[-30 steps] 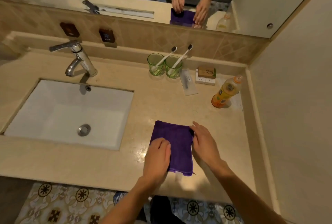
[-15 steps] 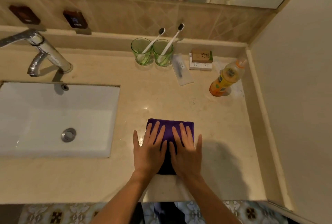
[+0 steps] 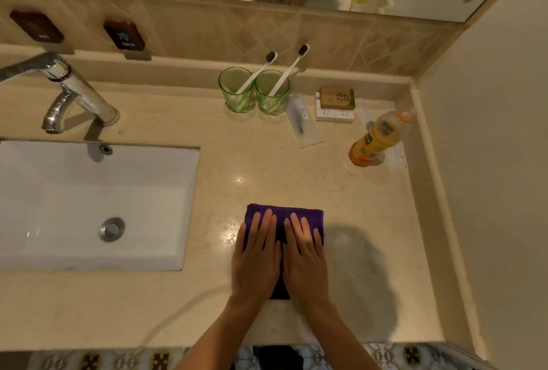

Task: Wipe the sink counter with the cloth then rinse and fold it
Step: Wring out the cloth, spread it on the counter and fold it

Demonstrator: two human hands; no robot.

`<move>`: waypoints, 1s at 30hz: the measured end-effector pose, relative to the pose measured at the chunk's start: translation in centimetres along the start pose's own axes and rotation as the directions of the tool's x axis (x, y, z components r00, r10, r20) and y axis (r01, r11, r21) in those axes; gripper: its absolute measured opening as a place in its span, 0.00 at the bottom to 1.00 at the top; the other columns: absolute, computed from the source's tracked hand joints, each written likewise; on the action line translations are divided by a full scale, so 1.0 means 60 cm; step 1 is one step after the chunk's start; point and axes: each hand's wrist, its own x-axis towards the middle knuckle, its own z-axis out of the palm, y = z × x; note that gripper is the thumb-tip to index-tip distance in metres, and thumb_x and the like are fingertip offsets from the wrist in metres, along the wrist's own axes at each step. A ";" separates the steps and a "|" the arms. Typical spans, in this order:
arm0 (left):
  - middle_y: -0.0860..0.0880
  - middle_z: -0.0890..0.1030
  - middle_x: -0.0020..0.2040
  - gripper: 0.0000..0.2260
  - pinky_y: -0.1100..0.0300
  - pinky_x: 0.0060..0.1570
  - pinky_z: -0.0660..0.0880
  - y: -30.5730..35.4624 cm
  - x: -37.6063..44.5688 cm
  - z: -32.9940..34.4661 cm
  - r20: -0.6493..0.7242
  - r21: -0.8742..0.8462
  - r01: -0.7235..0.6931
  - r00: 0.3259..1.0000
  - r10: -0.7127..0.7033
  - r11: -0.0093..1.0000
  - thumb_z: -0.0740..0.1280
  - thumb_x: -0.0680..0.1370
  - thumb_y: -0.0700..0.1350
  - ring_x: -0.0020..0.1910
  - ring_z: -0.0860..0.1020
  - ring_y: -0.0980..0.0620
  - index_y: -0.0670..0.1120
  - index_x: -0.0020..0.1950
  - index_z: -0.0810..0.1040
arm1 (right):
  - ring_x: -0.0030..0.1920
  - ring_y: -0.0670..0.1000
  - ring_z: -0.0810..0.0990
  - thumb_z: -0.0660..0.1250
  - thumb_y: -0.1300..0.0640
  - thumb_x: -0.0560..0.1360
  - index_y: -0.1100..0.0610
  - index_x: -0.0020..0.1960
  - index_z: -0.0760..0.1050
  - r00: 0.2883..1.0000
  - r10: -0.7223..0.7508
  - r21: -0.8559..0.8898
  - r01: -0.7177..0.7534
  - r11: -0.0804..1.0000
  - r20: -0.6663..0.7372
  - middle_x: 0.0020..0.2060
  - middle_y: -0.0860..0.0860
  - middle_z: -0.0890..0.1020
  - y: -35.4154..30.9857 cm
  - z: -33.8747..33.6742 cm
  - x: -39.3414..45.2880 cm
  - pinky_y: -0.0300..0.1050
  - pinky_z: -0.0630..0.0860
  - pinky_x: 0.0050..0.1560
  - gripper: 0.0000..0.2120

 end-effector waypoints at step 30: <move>0.44 0.55 0.83 0.26 0.32 0.74 0.57 -0.212 0.155 -0.062 0.037 0.141 0.117 0.992 -0.123 0.983 0.54 0.85 0.50 0.82 0.54 0.44 0.45 0.82 0.55 | 0.80 0.53 0.58 0.56 0.49 0.84 0.52 0.79 0.64 0.997 -0.080 -0.060 0.079 0.995 -0.017 0.80 0.53 0.63 -0.150 0.040 0.240 0.59 0.59 0.78 0.24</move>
